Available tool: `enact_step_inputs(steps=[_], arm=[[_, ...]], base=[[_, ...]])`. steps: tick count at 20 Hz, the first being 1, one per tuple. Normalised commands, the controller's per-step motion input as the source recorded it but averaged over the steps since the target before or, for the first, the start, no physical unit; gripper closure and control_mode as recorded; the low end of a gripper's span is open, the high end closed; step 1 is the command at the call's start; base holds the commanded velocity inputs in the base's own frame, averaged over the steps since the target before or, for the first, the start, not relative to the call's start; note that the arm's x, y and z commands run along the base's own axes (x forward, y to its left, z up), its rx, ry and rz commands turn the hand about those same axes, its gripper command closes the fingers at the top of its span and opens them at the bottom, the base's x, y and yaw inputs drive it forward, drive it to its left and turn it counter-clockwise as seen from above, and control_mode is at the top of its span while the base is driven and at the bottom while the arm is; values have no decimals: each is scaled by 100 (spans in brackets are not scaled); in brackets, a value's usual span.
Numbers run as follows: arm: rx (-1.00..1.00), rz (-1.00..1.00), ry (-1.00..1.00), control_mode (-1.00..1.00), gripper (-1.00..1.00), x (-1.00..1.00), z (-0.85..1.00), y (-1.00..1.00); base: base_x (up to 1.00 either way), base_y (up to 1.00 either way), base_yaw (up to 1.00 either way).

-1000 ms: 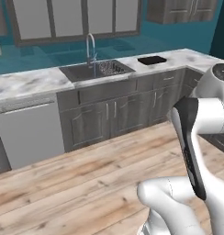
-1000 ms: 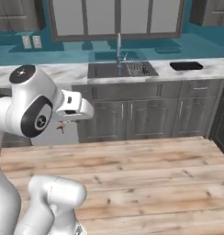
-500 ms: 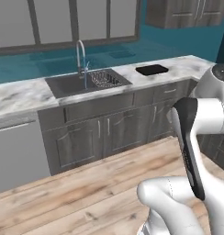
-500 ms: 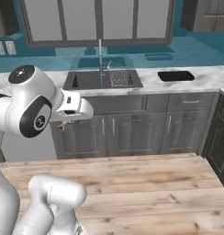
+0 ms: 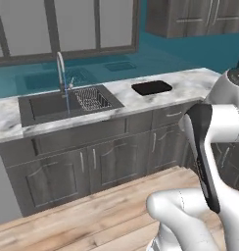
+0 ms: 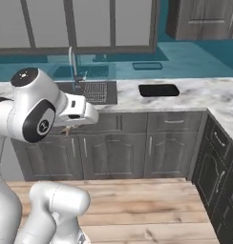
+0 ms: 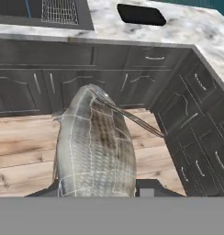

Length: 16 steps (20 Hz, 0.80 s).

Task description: Take the fish out of the fridge, briefly rinse it in the sink, and place it on the tray next to the sink.

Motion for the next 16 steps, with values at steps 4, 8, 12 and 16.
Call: enact_step_inputs(steps=[4, 8, 12, 16], arm=[[0, 0, 0, 100, 100, 0, 0, 0], [0, 0, 0, 100, 100, 0, 0, 0], [0, 0, 0, 100, 100, 0, 0, 0], [0, 0, 0, 100, 100, 0, 0, 0]], base=[[45, -48, 29], [10, -32, 31], [0, -16, 33], [5, -12, 32]])
